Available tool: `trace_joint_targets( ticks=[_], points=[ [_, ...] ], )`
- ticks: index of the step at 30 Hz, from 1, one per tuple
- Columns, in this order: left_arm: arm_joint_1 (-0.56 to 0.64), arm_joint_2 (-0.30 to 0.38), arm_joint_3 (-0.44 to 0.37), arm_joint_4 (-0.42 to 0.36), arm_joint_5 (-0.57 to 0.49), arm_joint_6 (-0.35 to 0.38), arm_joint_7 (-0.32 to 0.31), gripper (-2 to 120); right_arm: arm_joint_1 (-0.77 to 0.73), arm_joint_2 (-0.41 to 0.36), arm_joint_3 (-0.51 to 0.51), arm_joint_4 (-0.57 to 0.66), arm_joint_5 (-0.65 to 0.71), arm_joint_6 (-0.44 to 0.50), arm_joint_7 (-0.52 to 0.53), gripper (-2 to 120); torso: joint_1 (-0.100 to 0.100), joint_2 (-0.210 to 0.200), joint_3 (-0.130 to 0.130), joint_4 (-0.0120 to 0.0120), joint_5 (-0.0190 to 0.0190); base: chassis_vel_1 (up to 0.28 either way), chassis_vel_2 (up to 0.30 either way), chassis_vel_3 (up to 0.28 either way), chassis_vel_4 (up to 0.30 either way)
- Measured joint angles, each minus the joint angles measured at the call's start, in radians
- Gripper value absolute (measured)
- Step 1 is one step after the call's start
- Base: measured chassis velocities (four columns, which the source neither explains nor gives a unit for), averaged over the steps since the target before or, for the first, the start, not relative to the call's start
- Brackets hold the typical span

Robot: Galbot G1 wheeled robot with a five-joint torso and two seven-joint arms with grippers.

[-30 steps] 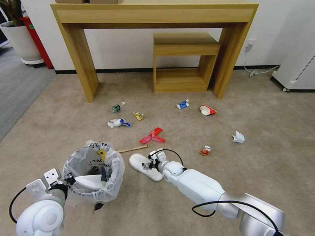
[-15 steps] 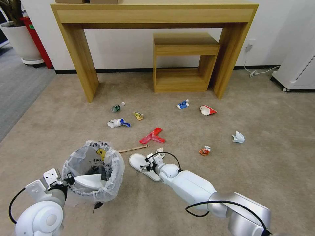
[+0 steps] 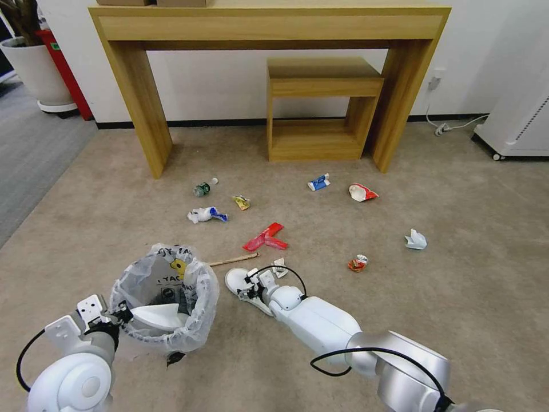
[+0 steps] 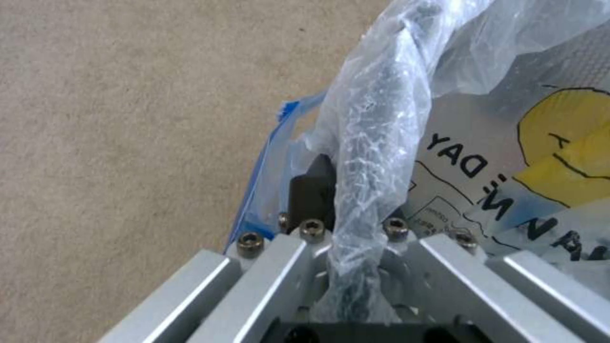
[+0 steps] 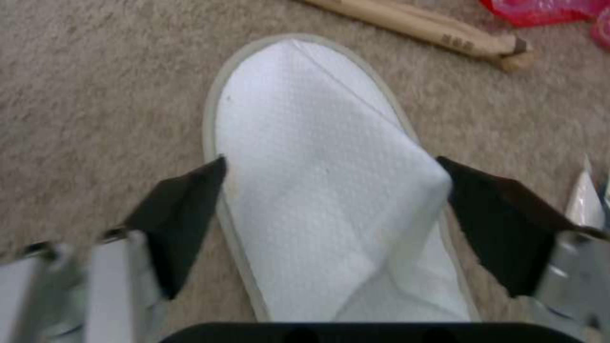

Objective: Pick up the trash bin and place the garbage on the floor into it.

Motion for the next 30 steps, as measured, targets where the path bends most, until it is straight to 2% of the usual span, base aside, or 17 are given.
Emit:
trace_joint_targets(
  ticks=[1, 2, 3, 6, 7, 9, 10, 13, 14, 17, 19, 22, 30],
  points=[
    [0.0, 0.0, 0.0, -0.001, 0.0, -0.001, 0.0, 0, 0.001, 0.003, 0.001, -0.005, -0.003, 0.002, -0.001, 80, 0.0, 0.0, 0.0, 0.0, 0.0, 0.0, 0.0, 0.0, 0.0],
    [0.001, 0.0, -0.001, -0.003, 0.0, -0.002, 0.0, 0, 0.003, 0.01, 0.003, -0.016, -0.012, 0.012, -0.008, 72, 0.0, 0.0, 0.0, 0.0, 0.0, 0.0, 0.0, 0.0, 0.0],
    [0.001, 0.0, -0.001, -0.003, 0.0, -0.002, 0.0, 0, 0.003, 0.01, 0.003, -0.016, -0.012, 0.012, -0.008, 72, 0.0, 0.0, 0.0, 0.0, 0.0, 0.0, 0.0, 0.0, 0.0],
    [0.002, 0.001, -0.004, -0.007, 0.0, -0.003, 0.0, 0, 0.002, 0.011, 0.004, -0.018, -0.02, 0.016, -0.011, 58, 0.0, 0.0, 0.0, 0.0, 0.0, 0.0, 0.0, 0.0, 0.0],
    [0.002, 0.001, -0.004, -0.007, 0.0, -0.003, 0.0, 0, 0.002, 0.011, 0.004, -0.018, -0.02, 0.016, -0.011, 58, 0.0, 0.0, 0.0, 0.0, 0.0, 0.0, 0.0, 0.0, 0.0],
    [0.003, 0.003, -0.008, -0.008, -0.001, -0.005, 0.0, 0, -0.003, 0.006, 0.006, -0.021, -0.03, 0.016, -0.011, 47, 0.0, 0.0, 0.0, 0.0, 0.0001, 0.0, 0.0, 0.0, 0.0],
    [0.003, 0.003, -0.008, -0.008, -0.001, -0.005, 0.0, 0, -0.003, 0.006, 0.006, -0.021, -0.03, 0.016, -0.011, 47, 0.0, 0.0, 0.0, 0.0, 0.0001, 0.0, 0.0, 0.0, 0.0],
    [0.001, 0.0, -0.008, -0.005, 0.0, -0.008, 0.001, 0, -0.016, -0.005, 0.008, -0.021, -0.039, 0.02, -0.01, 32, 0.0, 0.0, 0.0, 0.0, 0.0001, 0.0, 0.0, 0.0, 0.0],
    [0.001, 0.0, -0.008, -0.005, 0.0, -0.008, 0.001, 0, -0.016, -0.005, 0.008, -0.021, -0.039, 0.02, -0.01, 32, 0.0, 0.0, 0.0, 0.0, 0.0001, 0.0, 0.0, 0.0, 0.0],
    [0.001, -0.004, -0.003, -0.003, 0.004, -0.012, 0.001, 0, -0.025, -0.018, 0.008, -0.016, -0.045, 0.026, -0.01, 16, 0.0, 0.0, 0.0, -0.0001, 0.0001, 0.0, 0.0, 0.0, 0.0],
    [0.001, -0.005, -0.002, -0.002, 0.005, -0.013, 0.002, 0, -0.026, -0.021, 0.008, -0.015, -0.045, 0.027, -0.01, 14, 0.0, 0.0, 0.0, -0.0001, 0.0002, 0.0, 0.0, 0.0, 0.0],
    [0.001, -0.009, -0.001, -0.001, 0.01, -0.016, 0.003, 0, -0.029, -0.03, 0.007, -0.008, -0.045, 0.036, -0.013, 2, 0.0, 0.0, 0.0, -0.0001, 0.0001, 0.0, 0.0, 0.0, 0.0],
    [0.001, -0.017, 0.0, 0.002, 0.021, -0.02, 0.006, 0, -0.036, -0.043, 0.008, 0.001, -0.045, 0.066, -0.029, 0, 0.0, 0.0, 0.0, -0.0001, 0.0002, 0.0, 0.0, 0.0, 0.0]
  ],
)
